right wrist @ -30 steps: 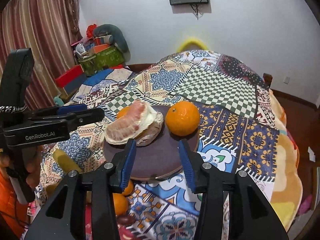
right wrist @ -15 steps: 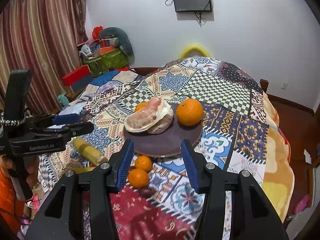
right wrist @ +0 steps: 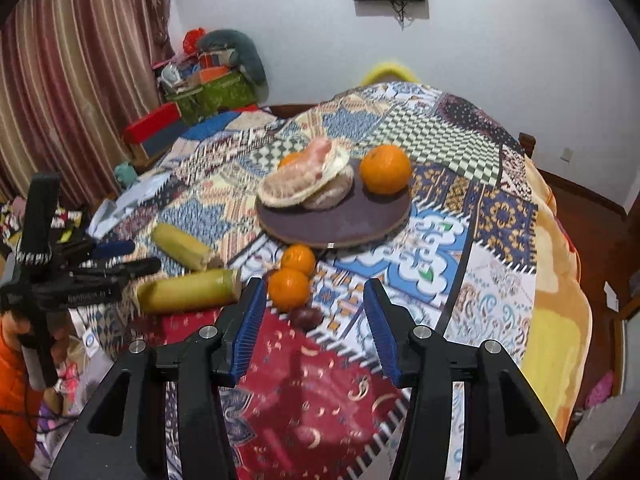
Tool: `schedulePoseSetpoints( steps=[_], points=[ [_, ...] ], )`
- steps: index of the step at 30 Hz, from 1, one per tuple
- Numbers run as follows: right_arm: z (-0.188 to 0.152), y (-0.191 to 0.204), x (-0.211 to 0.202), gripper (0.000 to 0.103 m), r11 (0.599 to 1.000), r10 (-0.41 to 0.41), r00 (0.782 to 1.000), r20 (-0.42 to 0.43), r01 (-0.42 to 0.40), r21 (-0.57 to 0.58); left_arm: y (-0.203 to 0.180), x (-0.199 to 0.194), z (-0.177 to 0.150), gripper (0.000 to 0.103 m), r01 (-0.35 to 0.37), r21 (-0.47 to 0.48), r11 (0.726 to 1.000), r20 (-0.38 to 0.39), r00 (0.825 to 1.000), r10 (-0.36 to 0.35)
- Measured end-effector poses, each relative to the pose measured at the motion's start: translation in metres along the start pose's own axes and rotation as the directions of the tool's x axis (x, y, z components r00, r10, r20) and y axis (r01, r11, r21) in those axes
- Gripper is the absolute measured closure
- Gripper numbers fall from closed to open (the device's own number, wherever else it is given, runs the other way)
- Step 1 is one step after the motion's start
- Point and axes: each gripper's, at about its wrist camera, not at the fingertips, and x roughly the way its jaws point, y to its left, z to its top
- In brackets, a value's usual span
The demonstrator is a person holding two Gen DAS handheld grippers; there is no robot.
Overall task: Organize fruits
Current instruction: 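Withdraw both tools from the plate toward the pale green sugarcane pieces, then grasp a pale green sugarcane piece with the right tool while the left tool approaches the other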
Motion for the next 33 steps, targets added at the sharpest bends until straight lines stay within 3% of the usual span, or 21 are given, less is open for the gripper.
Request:
schedulePoseSetpoints(
  steps=[4,9,14,25,33],
  points=[
    [-0.01,0.014,0.011,0.056,1.0,0.021,0.999,-0.044,-0.022,-0.02,0.016,0.008,-0.007,0.037,0.002,-0.021,1.0,-0.028,1.0,-0.002],
    [-0.018,0.035,0.031,0.056,0.997,0.049,0.994,-0.101,-0.055,-0.056,0.026,0.014,-0.014,0.037,0.056,-0.055,0.997,-0.026,0.998,-0.057],
    [-0.018,0.053,0.047,0.056,0.993,0.047,0.99,-0.132,-0.061,-0.1,0.017,0.01,-0.019,0.037,0.081,-0.019,0.997,-0.024,0.996,-0.081],
    [-0.009,0.06,0.047,0.056,0.992,0.058,0.991,-0.118,-0.071,-0.104,-0.025,0.006,-0.025,0.037,0.116,0.072,0.991,-0.011,0.993,-0.115],
    [-0.002,0.064,0.038,0.056,0.992,0.08,0.992,-0.094,-0.089,-0.095,-0.023,0.004,-0.018,0.037,0.146,0.047,0.988,-0.008,0.989,-0.145]
  ],
)
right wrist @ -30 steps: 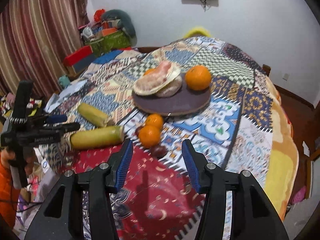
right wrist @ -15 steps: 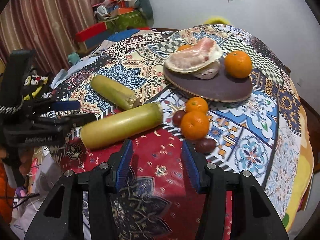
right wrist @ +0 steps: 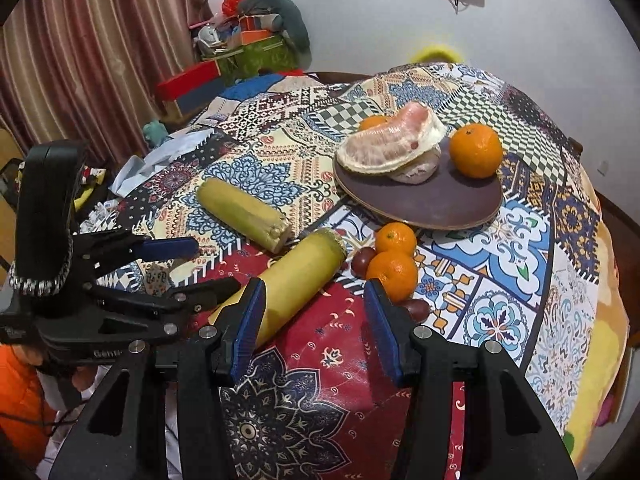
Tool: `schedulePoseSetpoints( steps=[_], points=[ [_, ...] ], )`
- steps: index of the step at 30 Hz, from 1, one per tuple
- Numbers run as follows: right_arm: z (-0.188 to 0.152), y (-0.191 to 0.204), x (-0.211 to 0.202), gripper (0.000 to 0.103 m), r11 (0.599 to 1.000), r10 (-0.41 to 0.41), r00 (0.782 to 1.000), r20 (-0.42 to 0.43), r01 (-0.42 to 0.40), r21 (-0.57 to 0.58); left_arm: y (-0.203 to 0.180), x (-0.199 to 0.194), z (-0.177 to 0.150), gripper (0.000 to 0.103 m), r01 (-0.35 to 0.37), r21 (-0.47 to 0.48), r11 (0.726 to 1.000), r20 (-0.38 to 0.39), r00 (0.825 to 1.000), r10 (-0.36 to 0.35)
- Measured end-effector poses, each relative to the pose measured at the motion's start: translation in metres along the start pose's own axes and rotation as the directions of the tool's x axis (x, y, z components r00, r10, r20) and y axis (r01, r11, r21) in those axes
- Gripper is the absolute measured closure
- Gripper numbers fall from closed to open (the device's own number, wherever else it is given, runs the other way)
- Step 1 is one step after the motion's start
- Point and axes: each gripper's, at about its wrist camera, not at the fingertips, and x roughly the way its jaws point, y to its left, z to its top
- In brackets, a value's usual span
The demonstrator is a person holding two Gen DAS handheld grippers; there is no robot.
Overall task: Organize fruits
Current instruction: 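Grasp a pale green sugarcane piece with the right tool while the left tool approaches the other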
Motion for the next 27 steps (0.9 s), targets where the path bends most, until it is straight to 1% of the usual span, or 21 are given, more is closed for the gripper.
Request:
schedulePoseSetpoints(
  steps=[5,7,8,9,10,13,17,20,22,24,27],
  points=[
    [0.003,0.003,0.009,0.055,1.0,0.019,1.0,-0.022,-0.019,0.011,0.015,-0.017,0.01,0.037,-0.052,-0.028,0.998,0.049,0.997,0.053],
    [0.004,0.006,0.016,0.048,0.999,0.031,0.999,-0.037,-0.03,0.023,0.024,-0.024,0.011,0.037,-0.074,-0.045,0.996,0.068,0.995,0.077],
    [0.004,0.006,0.018,0.042,0.999,0.035,0.999,-0.038,-0.034,0.031,0.027,-0.026,0.011,0.037,-0.085,-0.052,0.995,0.072,0.993,0.089],
    [0.005,0.008,0.02,0.039,0.999,0.039,0.999,-0.037,-0.038,0.037,0.028,-0.027,0.01,0.037,-0.093,-0.055,0.994,0.073,0.993,0.097],
    [0.005,0.009,0.024,0.038,0.998,0.043,0.998,-0.041,-0.041,0.044,0.031,-0.029,0.009,0.037,-0.1,-0.06,0.993,0.076,0.992,0.104],
    [0.007,0.013,0.034,0.038,0.996,0.068,0.996,-0.064,-0.064,0.064,0.039,-0.03,0.004,0.037,-0.1,-0.079,0.992,0.075,0.992,0.106],
    [0.005,0.02,0.05,0.037,0.995,0.078,0.991,-0.109,-0.07,0.07,0.044,-0.029,0.0,0.037,-0.098,-0.097,0.99,0.074,0.992,0.106],
    [0.002,0.025,0.058,0.031,0.997,0.062,0.99,-0.129,-0.054,0.062,0.046,-0.029,-0.001,0.037,-0.092,-0.108,0.99,0.073,0.992,0.1],
    [0.001,0.027,0.062,0.03,0.998,0.049,0.99,-0.133,-0.044,0.041,0.046,-0.028,0.0,0.037,-0.097,-0.109,0.989,0.072,0.992,0.105],
    [0.001,0.027,0.061,0.03,0.999,0.046,0.99,-0.131,-0.043,0.028,0.046,-0.027,0.0,0.037,-0.096,-0.112,0.989,0.07,0.992,0.105],
    [0.0,0.024,0.059,0.034,0.998,0.057,0.99,-0.127,-0.055,0.023,0.043,-0.026,0.003,0.037,-0.089,-0.116,0.989,0.072,0.993,0.097]
  ],
)
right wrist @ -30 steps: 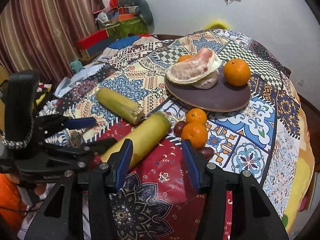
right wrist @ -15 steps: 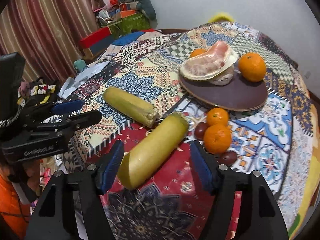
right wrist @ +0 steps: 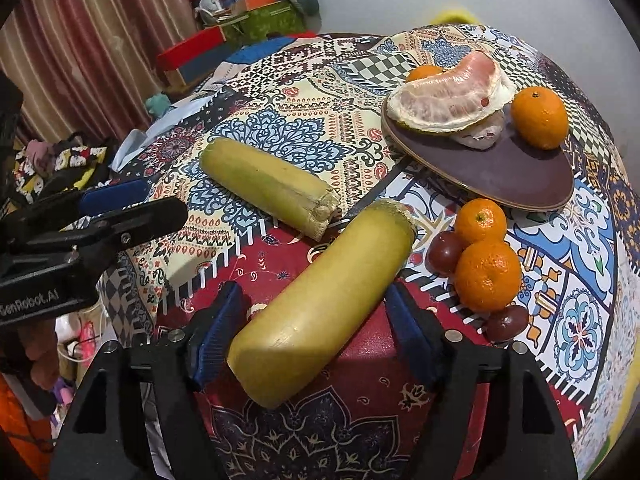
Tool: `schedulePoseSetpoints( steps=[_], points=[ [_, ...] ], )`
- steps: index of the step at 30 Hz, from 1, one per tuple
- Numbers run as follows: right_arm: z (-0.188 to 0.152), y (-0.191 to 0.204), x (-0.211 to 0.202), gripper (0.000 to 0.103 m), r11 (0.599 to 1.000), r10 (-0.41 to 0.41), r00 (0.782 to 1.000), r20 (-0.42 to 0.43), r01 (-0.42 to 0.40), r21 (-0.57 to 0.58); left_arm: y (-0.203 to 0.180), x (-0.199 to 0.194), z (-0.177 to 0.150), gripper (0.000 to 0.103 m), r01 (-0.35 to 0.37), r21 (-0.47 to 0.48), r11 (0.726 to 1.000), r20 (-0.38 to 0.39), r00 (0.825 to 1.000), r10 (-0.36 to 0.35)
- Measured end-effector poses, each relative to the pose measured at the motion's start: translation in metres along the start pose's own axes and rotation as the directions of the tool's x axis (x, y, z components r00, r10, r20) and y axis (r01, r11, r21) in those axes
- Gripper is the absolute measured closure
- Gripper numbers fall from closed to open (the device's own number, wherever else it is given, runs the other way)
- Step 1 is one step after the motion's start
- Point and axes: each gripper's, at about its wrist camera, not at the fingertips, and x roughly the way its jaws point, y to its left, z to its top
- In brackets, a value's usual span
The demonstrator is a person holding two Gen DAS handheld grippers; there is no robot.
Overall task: Organize fruits
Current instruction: 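Grasp a pale green sugarcane piece with the right tool while the left tool approaches the other, then grasp the other sugarcane piece with the left tool while the right tool holds its piece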
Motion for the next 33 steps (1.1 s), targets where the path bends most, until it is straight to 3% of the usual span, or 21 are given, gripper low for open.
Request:
schedulePoseSetpoints(
  steps=[4,12,18,21,25,28,33],
  points=[
    [-0.003,-0.005,-0.007,0.045,1.0,0.004,1.0,0.008,-0.004,-0.01,-0.012,0.006,0.004,0.028,0.006,0.01,1.0,-0.012,1.0,-0.006],
    [-0.015,-0.024,-0.024,0.065,1.0,-0.019,0.999,0.042,0.019,-0.007,-0.041,0.029,0.014,0.028,0.009,0.039,0.999,-0.065,0.998,-0.006],
    [-0.019,-0.034,-0.03,0.068,1.0,-0.014,0.998,0.061,0.013,0.019,-0.061,0.045,0.021,0.027,-0.007,0.056,0.998,-0.091,0.996,0.012],
    [-0.019,-0.038,-0.03,0.068,0.999,0.0,0.998,0.067,-0.002,0.032,-0.068,0.051,0.022,0.018,-0.055,0.091,0.994,-0.081,0.995,0.063],
    [-0.02,-0.039,-0.03,0.068,0.999,0.007,0.997,0.073,-0.009,0.032,-0.069,0.059,0.021,0.017,-0.135,0.125,0.983,-0.058,0.988,0.143],
    [-0.021,-0.041,-0.031,0.068,0.999,0.013,0.997,0.075,-0.016,0.036,-0.064,0.058,0.019,0.017,-0.123,0.13,0.984,-0.044,0.991,0.13],
    [-0.021,-0.042,-0.03,0.068,0.999,0.015,0.997,0.074,-0.018,0.038,-0.056,0.051,0.013,0.036,-0.095,0.13,0.987,-0.038,0.994,0.101]
  ],
)
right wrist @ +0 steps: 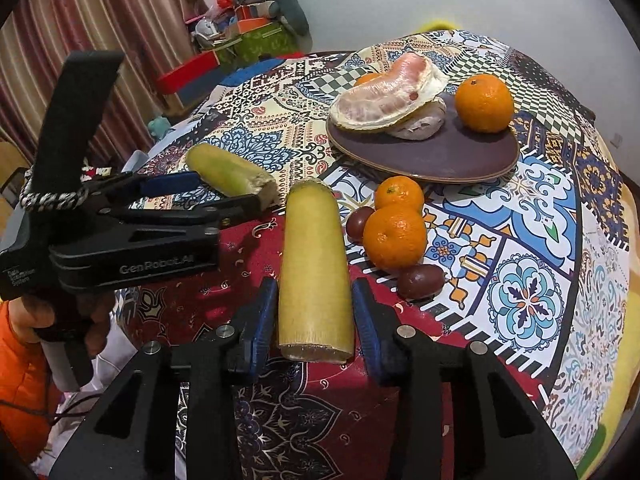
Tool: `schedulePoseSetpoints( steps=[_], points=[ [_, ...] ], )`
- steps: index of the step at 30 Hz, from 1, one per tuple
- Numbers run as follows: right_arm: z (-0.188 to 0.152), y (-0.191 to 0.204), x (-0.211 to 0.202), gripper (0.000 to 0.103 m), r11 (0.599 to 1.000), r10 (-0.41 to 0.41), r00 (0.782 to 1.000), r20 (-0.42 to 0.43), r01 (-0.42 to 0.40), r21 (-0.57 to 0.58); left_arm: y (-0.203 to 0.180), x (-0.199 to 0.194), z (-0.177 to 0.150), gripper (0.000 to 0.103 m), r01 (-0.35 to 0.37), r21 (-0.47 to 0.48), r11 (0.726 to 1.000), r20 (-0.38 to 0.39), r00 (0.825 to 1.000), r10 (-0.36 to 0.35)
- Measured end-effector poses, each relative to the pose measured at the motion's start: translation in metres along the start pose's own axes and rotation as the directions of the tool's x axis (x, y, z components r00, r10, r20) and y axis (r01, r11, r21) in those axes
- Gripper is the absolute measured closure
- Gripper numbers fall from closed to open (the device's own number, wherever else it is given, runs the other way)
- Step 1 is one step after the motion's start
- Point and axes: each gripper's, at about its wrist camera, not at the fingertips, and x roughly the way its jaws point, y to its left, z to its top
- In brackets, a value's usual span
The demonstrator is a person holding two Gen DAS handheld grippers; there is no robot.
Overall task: Organize fruits
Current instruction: 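Grasp the other sugarcane piece with the left tool while the right tool holds its piece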
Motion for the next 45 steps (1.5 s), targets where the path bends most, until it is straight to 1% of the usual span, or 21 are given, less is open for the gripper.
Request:
schedulePoseSetpoints(
  steps=[5,6,7,8,11,14,15,17,18,19,20,23,26,29,33,35,38,40,41,43,45],
  points=[
    [0.0,0.0,0.0,0.068,1.0,-0.003,1.0,-0.002,0.003,-0.002,0.014,-0.007,-0.011,0.051,0.028,-0.036,0.999,-0.012,1.0,-0.029],
    [0.0,0.0,0.0,0.068,1.0,-0.004,1.0,-0.002,0.004,-0.002,0.017,-0.009,-0.014,0.059,0.028,-0.042,0.999,-0.014,0.999,-0.029],
    [0.0,0.001,0.0,0.068,1.0,-0.005,1.0,-0.003,0.005,-0.004,0.021,-0.012,-0.016,0.066,0.0,-0.044,0.999,-0.013,1.0,-0.001],
    [0.0,0.001,0.0,0.068,1.0,-0.005,1.0,-0.004,0.005,-0.004,0.024,-0.014,-0.018,0.066,-0.019,-0.043,0.999,-0.014,1.0,0.019],
    [0.001,0.001,0.001,0.068,1.0,-0.005,1.0,-0.009,0.005,-0.005,0.041,-0.017,-0.021,0.066,-0.018,-0.083,0.996,-0.023,1.0,0.017],
    [0.002,0.001,0.001,0.068,1.0,-0.004,1.0,-0.014,0.004,-0.005,0.047,-0.024,-0.018,0.066,0.02,-0.108,0.994,-0.019,1.0,-0.022],
    [0.002,0.001,0.002,0.068,1.0,-0.003,1.0,-0.015,0.003,-0.004,0.045,-0.028,-0.016,0.063,0.027,-0.106,0.994,-0.009,1.0,-0.028],
    [0.003,0.0,0.003,0.068,1.0,-0.001,1.0,-0.016,0.001,-0.001,0.038,-0.032,-0.011,0.047,0.038,-0.1,0.994,0.007,0.999,-0.038],
    [0.003,0.0,0.003,0.068,1.0,0.0,1.0,-0.017,0.0,0.0,0.032,-0.034,-0.006,0.031,0.037,-0.1,0.994,0.025,0.999,-0.035],
    [0.003,0.0,0.004,0.068,1.0,0.001,1.0,-0.017,-0.001,0.0,0.029,-0.034,-0.003,0.019,0.033,-0.102,0.994,0.037,0.999,-0.029],
    [0.004,0.0,0.004,0.068,1.0,0.002,1.0,-0.017,-0.002,0.0,0.025,-0.032,0.001,0.016,0.027,-0.104,0.994,0.048,0.999,-0.022],
    [0.003,0.0,0.004,0.068,1.0,0.008,1.0,-0.017,-0.008,0.002,0.018,-0.017,0.014,0.015,0.015,-0.121,0.993,0.035,0.999,-0.011],
    [0.002,-0.002,0.004,0.068,1.0,0.015,1.0,-0.017,-0.015,0.0,0.023,0.002,0.021,0.015,0.004,-0.179,0.984,-0.004,1.0,-0.005],
    [0.002,-0.003,0.005,0.068,1.0,0.022,1.0,-0.016,-0.022,-0.003,0.026,0.015,0.024,0.015,-0.036,-0.207,0.978,-0.012,0.999,0.035],
    [0.003,-0.002,0.01,0.068,1.0,0.02,1.0,-0.022,-0.021,-0.012,0.032,0.026,0.026,0.014,-0.004,-0.245,0.97,-0.015,1.0,0.0],
    [0.005,0.0,0.011,0.068,1.0,0.014,1.0,-0.021,-0.015,-0.022,0.033,0.027,0.025,0.018,0.006,-0.255,0.967,-0.008,1.0,-0.009],
    [0.005,0.001,0.011,0.067,0.999,0.012,1.0,-0.019,-0.012,-0.03,0.033,0.025,0.024,0.028,0.025,-0.251,0.968,0.013,1.0,-0.022],
    [0.005,0.001,0.011,0.067,0.999,0.013,1.0,-0.019,-0.013,-0.029,0.033,0.021,0.022,0.038,0.047,-0.239,0.97,0.021,0.999,-0.043],
    [0.005,0.001,0.011,0.067,0.999,0.012,1.0,-0.019,-0.012,-0.029,0.033,0.019,0.021,0.04,0.058,-0.234,0.971,0.023,0.998,-0.054],
    [0.005,0.001,0.011,0.068,0.999,0.01,1.0,-0.018,-0.01,-0.03,0.033,0.014,0.018,0.051,0.08,-0.213,0.974,0.028,0.997,-0.076],
    [0.004,0.001,0.011,0.068,1.0,0.007,1.0,-0.018,-0.007,-0.03,0.031,0.008,0.015,0.058,0.086,-0.194,0.977,0.032,0.996,-0.081]
  ],
)
